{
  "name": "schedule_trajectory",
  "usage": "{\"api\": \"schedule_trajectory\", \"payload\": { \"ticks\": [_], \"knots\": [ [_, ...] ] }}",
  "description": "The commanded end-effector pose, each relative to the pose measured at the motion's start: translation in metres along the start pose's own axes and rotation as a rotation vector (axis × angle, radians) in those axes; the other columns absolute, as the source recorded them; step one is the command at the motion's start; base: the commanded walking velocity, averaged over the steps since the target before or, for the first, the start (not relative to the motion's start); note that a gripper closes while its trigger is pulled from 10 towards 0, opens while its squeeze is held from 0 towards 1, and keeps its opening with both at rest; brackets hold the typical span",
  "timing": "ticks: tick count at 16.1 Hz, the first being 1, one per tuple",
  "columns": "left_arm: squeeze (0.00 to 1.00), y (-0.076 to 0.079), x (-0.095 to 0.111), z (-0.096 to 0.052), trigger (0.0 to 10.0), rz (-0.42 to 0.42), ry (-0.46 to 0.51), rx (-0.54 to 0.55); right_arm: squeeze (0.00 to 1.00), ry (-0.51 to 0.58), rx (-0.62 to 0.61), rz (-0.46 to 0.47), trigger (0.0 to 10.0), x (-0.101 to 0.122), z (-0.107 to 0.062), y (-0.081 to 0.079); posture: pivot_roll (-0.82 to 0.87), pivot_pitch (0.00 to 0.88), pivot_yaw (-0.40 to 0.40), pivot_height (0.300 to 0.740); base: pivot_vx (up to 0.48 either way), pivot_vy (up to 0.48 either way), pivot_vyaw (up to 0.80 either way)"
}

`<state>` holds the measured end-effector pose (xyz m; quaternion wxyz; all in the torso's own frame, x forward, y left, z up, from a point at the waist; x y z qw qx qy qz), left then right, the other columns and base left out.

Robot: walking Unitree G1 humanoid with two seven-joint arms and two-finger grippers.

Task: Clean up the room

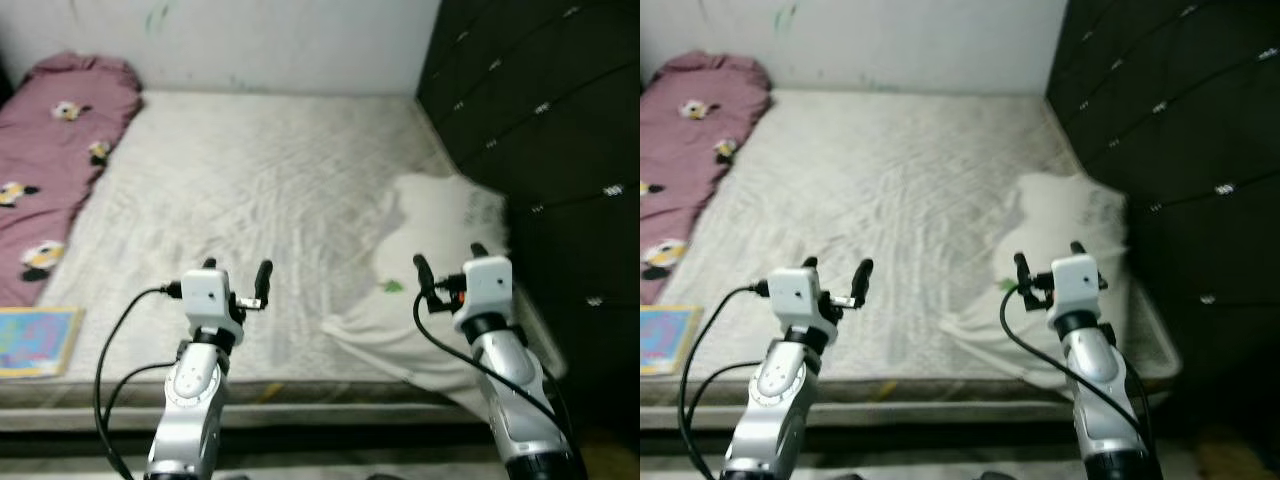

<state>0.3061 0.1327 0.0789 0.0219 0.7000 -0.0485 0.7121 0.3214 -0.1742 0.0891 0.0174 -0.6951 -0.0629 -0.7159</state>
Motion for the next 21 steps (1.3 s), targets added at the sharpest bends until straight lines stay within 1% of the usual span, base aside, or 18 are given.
{"api": "schedule_trajectory", "payload": {
  "ticks": [1, 4, 9, 11, 20, 21],
  "knots": [
    [0.0, -0.0092, -0.0014, -0.0024, 10.0, 0.01, -0.006, 0.028, 0.0, 0.007, 0.009, -0.001, 10.0, 0.0015, 0.0008, -0.0059, -0.04, 0.0, -0.015, 0.74, 0.0, -0.375, 0.0],
    [0.0, -0.0094, -0.0021, -0.0029, 10.0, 0.014, -0.008, 0.027, 0.0, 0.01, 0.023, -0.001, 10.0, 0.0013, -0.0002, -0.0084, -0.04, 0.0, -0.014, 0.74, 0.0, -0.373, 0.0],
    [0.0, -0.0093, -0.0019, -0.0029, 10.0, 0.017, -0.006, 0.024, 0.0, 0.009, 0.025, 0.0, 10.0, 0.0003, -0.0007, -0.0099, -0.04, 0.0, -0.011, 0.74, 0.0, -0.367, 0.5],
    [0.0, -0.0097, -0.0024, -0.0031, 10.0, 0.003, -0.008, 0.03, 0.0, 0.008, 0.025, 0.001, 10.0, -0.0001, -0.0009, -0.0098, -0.04, 0.0, -0.011, 0.74, 0.0, 0.0, 0.54],
    [0.0, -0.0062, 0.0018, -0.0045, 10.0, -0.002, 0.023, -0.001, 0.0, 0.004, 0.022, 0.008, 10.0, -0.0021, -0.0027, -0.009, -0.04, 0.0, -0.009, 0.74, 0.0, 0.0, 0.0],
    [0.0, -0.0058, 0.0019, -0.0046, 10.0, -0.003, 0.025, -0.004, 0.0, 0.003, 0.023, 0.007, 10.0, -0.0021, -0.0026, -0.0091, -0.04, 0.0, -0.011, 0.74, 0.262, 0.0, 0.0]
  ]
}}
Point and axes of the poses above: a point about 5 cm out from each wrist's last joint towards the gripper, its own z axis pointing out of the wrist towards the gripper, its own x axis along the axis of the wrist's last joint, y = z × x, the point moved 5 cm from there along z, pointing out of the wrist towards the gripper, and after that the axes turned 6 degrees about z, right-handed, at the moved point
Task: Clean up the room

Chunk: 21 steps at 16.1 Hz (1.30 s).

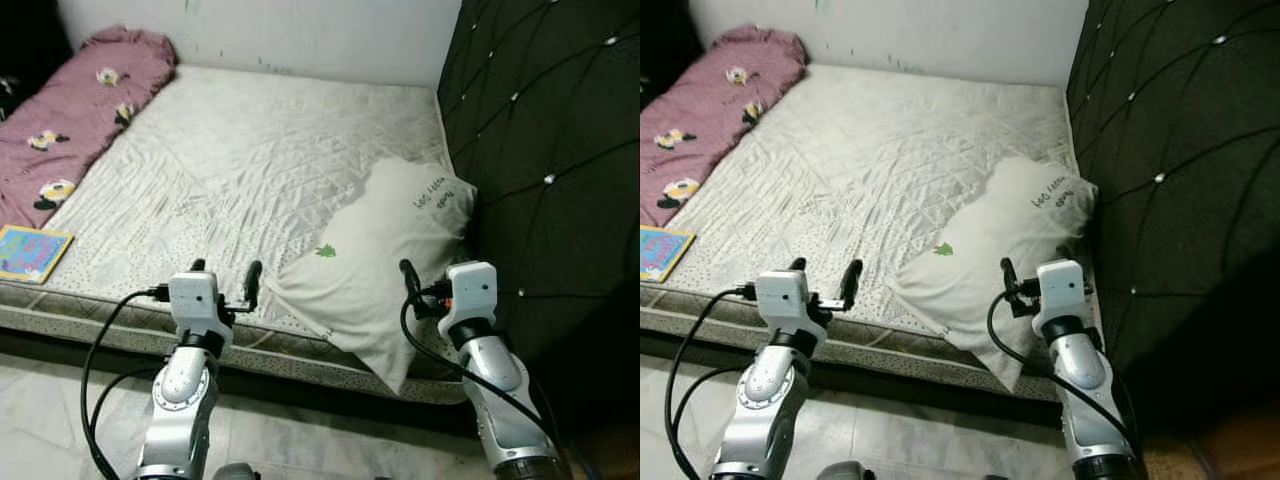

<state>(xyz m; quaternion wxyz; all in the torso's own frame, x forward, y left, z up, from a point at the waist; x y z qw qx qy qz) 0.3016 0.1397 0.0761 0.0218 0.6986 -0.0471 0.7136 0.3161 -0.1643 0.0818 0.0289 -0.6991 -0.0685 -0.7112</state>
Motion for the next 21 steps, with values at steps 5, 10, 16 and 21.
{"api": "schedule_trajectory", "payload": {
  "ticks": [5, 10, 16, 21],
  "knots": [
    [0.0, 0.002, 0.005, 0.0, 10.0, -0.002, 0.024, -0.011, 0.0, 0.016, 0.003, -0.002, 10.0, 0.005, 0.003, 0.001, -0.04, 0.0, -0.016, 0.74, 0.277, 0.0, 0.0],
    [0.0, 0.002, 0.005, 0.0, 10.0, 0.004, 0.025, -0.016, 0.0, 0.017, 0.004, 0.004, 10.0, 0.005, 0.003, 0.001, -0.04, 0.0, -0.014, 0.74, 0.295, 0.0, 0.0],
    [0.0, 0.001, 0.004, 0.001, 10.0, 0.008, 0.023, -0.018, 0.0, 0.02, 0.001, 0.01, 10.0, 0.005, 0.003, 0.002, -0.04, 0.0, -0.011, 0.74, 0.309, 0.0, 0.0],
    [0.0, 0.002, 0.004, 0.0, 10.0, 0.008, 0.024, -0.02, 0.0, 0.032, -0.043, -0.041, 10.0, 0.007, 0.002, 0.012, -0.04, 0.0, -0.009, 0.74, 0.308, 0.0, 0.0]
  ]
}}
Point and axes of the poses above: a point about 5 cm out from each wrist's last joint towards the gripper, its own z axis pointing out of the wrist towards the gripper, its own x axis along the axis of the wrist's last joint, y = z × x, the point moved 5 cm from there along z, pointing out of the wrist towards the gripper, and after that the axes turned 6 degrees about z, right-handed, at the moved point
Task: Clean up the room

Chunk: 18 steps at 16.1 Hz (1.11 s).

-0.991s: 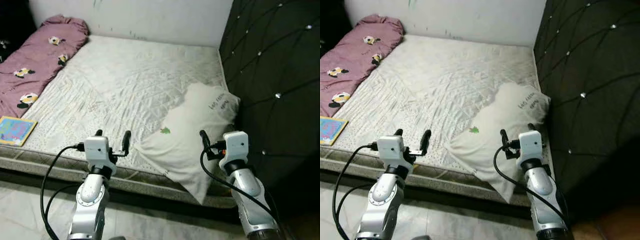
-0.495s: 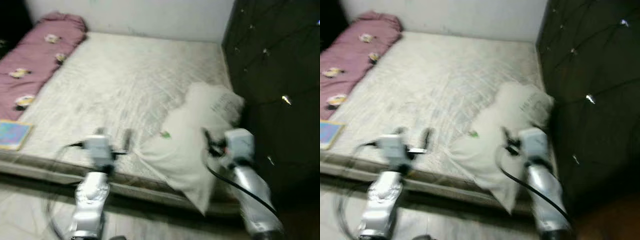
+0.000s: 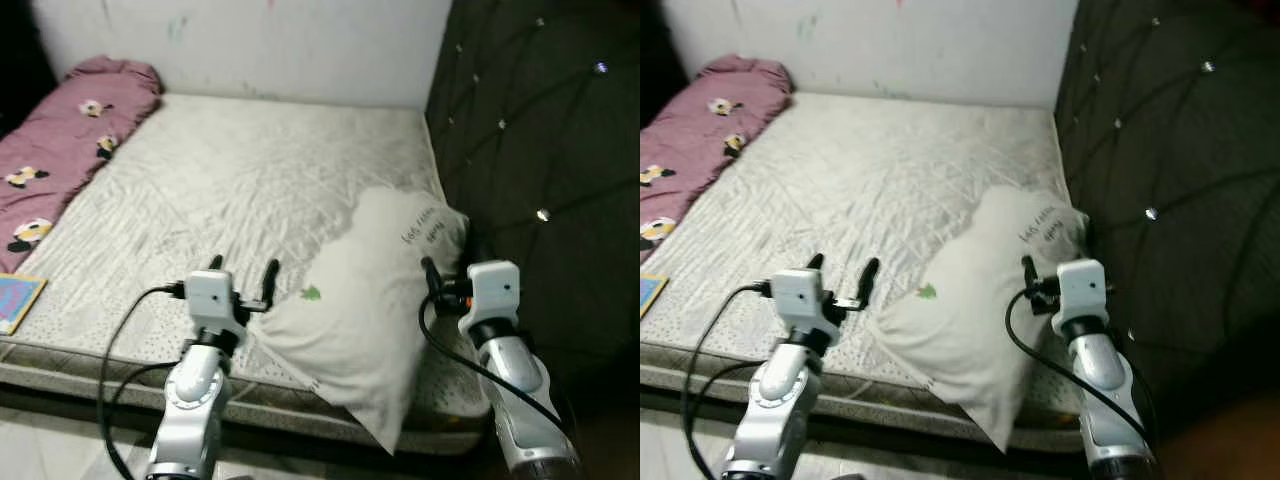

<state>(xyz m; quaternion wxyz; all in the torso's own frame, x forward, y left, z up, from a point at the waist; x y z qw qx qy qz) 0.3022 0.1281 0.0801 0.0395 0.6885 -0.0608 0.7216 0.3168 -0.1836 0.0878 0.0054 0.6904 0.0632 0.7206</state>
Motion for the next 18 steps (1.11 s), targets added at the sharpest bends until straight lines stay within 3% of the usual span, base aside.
{"api": "schedule_trajectory", "payload": {
  "ticks": [1, 3, 5, 6, 9, 14, 18],
  "knots": [
    [0.0, -0.009, 0.0, -0.002, 10.0, 0.011, -0.002, 0.022, 0.0, 0.004, 0.005, 0.001, 10.0, 0.002, 0.004, -0.005, -0.04, 0.0, -0.009, 0.74, 0.311, 0.0, 0.0],
    [0.0, -0.008, 0.0, -0.002, 10.0, 0.011, -0.002, 0.022, 0.0, -0.005, -0.002, 0.009, 10.0, 0.001, 0.004, -0.004, -0.05, 0.0, -0.01, 0.74, 0.311, 0.0, 0.0],
    [0.0, -0.01, -0.002, -0.002, 10.0, 0.008, -0.008, 0.02, 0.0, -0.015, 0.009, -0.047, 10.0, -0.001, 0.002, -0.007, -0.05, 0.006, -0.012, 0.74, 0.281, 0.0, 0.0],
    [0.0, -0.009, -0.002, -0.004, 10.0, -0.009, -0.009, 0.009, 0.0, -0.02, 0.008, 0.008, 10.0, -0.002, 0.0, -0.008, -0.05, 0.014, -0.013, 0.74, 0.274, 0.0, 0.0],
    [0.0, -0.014, -0.006, -0.008, 10.0, 0.005, -0.026, 0.027, 0.0, -0.059, -0.038, 0.006, 10.0, -0.01, -0.004, -0.002, -0.05, 0.014, -0.01, 0.74, 0.0, 0.0, 0.0],
    [0.0, -0.019, -0.018, -0.008, 10.0, 0.015, -0.106, 0.099, 0.0, -0.104, -0.051, 0.075, 10.0, -0.021, -0.012, -0.006, -0.04, 0.0, 0.004, 0.74, 0.0, 0.0, 0.0],
    [0.0, -0.023, -0.015, -0.004, 10.0, 0.017, -0.11, 0.116, 0.0, -0.092, -0.049, 0.065, 10.0, -0.017, -0.006, -0.004, -0.04, 0.0, 0.003, 0.74, 0.0, 0.0, -0.8]
  ]
}}
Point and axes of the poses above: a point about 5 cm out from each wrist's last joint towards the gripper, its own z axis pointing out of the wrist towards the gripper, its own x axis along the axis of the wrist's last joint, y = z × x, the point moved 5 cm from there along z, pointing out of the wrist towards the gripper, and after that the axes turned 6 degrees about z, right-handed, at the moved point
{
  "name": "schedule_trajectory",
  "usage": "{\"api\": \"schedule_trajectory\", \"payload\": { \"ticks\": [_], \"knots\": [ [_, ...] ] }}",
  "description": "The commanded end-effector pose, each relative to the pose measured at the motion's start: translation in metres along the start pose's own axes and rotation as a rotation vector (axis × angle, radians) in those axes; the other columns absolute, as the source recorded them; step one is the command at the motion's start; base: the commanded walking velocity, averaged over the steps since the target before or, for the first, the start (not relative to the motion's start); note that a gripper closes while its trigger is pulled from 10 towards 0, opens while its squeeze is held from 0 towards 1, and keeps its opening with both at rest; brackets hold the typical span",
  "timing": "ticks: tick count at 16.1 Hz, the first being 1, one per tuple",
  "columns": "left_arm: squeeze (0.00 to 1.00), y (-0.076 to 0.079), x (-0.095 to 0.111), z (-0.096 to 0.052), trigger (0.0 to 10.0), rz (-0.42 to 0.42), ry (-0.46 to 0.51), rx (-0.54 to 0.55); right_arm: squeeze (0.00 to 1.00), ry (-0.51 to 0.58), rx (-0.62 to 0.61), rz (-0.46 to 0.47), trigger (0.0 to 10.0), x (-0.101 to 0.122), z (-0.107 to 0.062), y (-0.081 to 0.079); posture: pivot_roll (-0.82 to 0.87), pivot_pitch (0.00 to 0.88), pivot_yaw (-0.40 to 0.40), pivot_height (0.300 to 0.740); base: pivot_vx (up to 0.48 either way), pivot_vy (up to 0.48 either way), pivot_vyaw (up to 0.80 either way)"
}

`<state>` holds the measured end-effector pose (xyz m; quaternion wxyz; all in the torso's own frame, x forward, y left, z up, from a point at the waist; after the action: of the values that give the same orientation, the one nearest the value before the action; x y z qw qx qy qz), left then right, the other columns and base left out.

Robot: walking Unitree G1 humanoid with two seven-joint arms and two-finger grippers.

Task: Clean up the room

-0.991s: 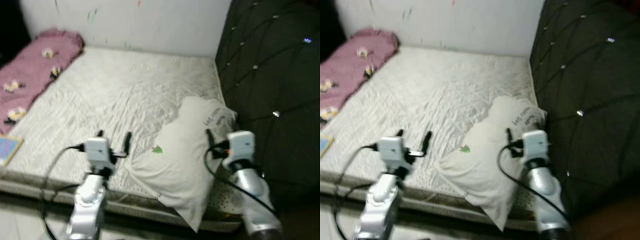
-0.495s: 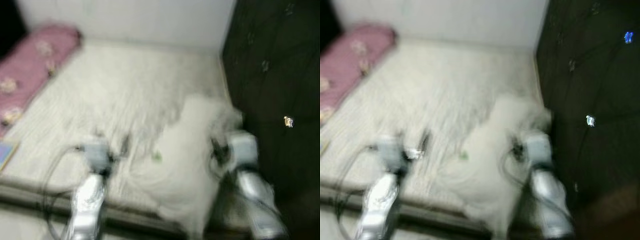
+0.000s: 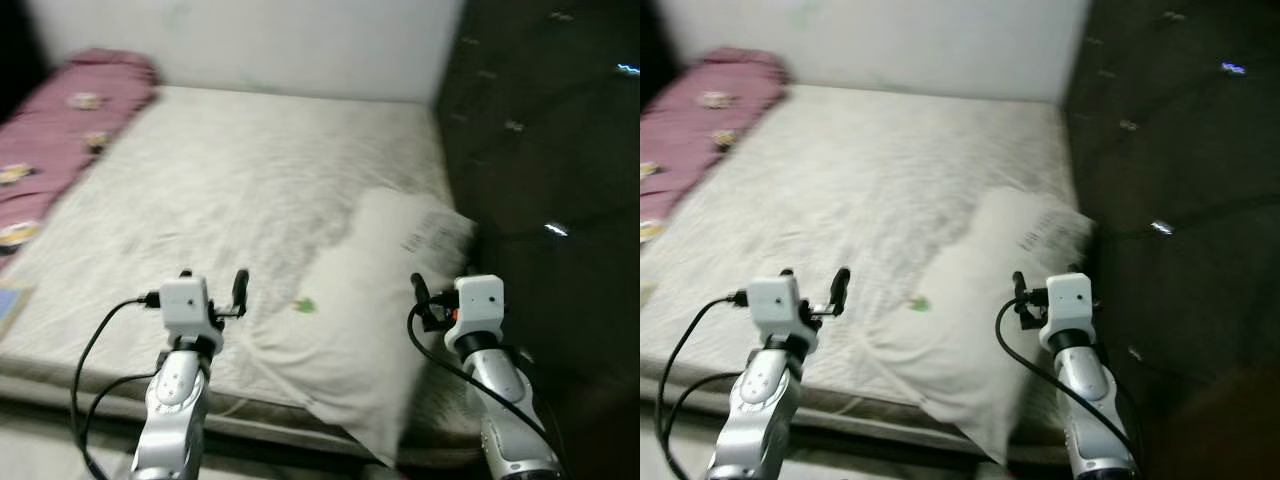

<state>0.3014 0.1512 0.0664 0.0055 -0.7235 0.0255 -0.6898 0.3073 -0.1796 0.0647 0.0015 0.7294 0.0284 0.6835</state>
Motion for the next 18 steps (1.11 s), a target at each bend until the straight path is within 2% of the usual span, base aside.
{"api": "schedule_trajectory", "payload": {
  "ticks": [1, 2, 5, 12, 15, 18],
  "knots": [
    [0.0, -0.001, -0.001, 0.002, 10.0, 0.015, -0.017, 0.009, 0.0, 0.017, -0.01, 0.005, 10.0, 0.007, 0.004, 0.003, -0.04, 0.0, 0.003, 0.74, 0.0, 0.0, -0.8],
    [0.0, -0.001, -0.002, 0.003, 10.0, 0.035, -0.025, 0.014, 0.0, 0.019, -0.013, 0.007, 10.0, 0.008, 0.006, 0.005, -0.04, 0.0, 0.001, 0.74, 0.0, 0.0, -0.8],
    [0.0, 0.002, -0.002, 0.002, 10.0, 0.004, -0.017, 0.007, 0.0, 0.021, -0.009, 0.003, 10.0, 0.009, 0.008, 0.005, -0.04, 0.0, -0.004, 0.74, 0.0, 0.0, -0.8],
    [0.0, 0.011, -0.005, 0.003, 10.0, -0.001, -0.037, -0.023, 0.0, 0.023, -0.028, -0.013, 10.0, 0.01, 0.007, 0.012, -0.05, 0.0, -0.008, 0.74, 0.0, 0.0, -0.8],
    [0.0, 0.012, -0.009, 0.002, 10.0, -0.05, -0.059, -0.022, 0.0, 0.023, -0.038, -0.016, 10.0, 0.011, 0.007, 0.015, -0.05, 0.0, -0.01, 0.74, 0.0, 0.0, -0.8],
    [0.0, 0.009, -0.008, 0.002, 10.0, -0.05, -0.048, -0.019, 0.0, 0.025, -0.034, -0.021, 10.0, 0.011, 0.008, 0.014, -0.05, 0.0, -0.012, 0.74, 0.0, 0.0, -0.72]
  ]
}}
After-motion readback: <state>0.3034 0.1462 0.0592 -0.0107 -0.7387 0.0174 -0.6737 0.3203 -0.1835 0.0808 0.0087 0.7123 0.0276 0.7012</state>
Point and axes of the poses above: a point about 5 cm out from each wrist's last joint towards the gripper, its own z axis pointing out of the wrist towards the gripper, its own x axis along the axis of the wrist's last joint, y = z × x, the point moved 5 cm from there along z, pointing out of the wrist towards the gripper, and after that the axes turned 6 degrees about z, right-handed, at the moved point
